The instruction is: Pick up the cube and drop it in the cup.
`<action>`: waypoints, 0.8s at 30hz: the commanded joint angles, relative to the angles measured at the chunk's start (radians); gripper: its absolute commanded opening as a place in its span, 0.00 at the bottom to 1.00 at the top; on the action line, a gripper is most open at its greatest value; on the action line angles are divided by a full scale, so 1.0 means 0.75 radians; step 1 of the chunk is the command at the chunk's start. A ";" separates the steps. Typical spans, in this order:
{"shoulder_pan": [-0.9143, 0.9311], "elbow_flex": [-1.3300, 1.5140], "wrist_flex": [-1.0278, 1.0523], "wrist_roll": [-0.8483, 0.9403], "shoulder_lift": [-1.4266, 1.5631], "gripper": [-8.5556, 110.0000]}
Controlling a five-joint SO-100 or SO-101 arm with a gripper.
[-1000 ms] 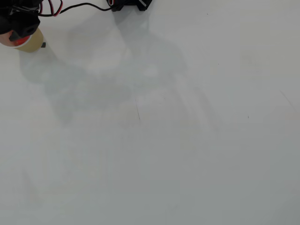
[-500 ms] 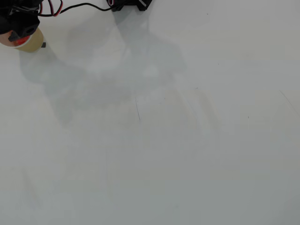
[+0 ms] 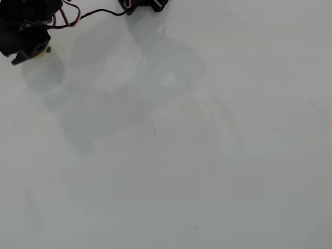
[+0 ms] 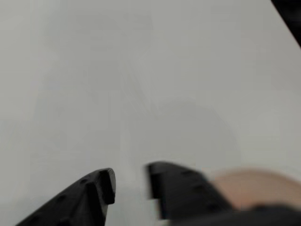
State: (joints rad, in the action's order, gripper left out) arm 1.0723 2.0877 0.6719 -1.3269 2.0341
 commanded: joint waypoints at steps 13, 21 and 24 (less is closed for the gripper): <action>-0.622 0.401 -0.137 0.022 0.663 0.07; -1.000 0.794 -0.059 0.022 1.031 0.07; -1.115 0.841 0.080 0.022 1.098 0.07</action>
State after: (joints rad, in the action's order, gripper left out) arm 0.3283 2.7320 0.6611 -1.3269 2.7688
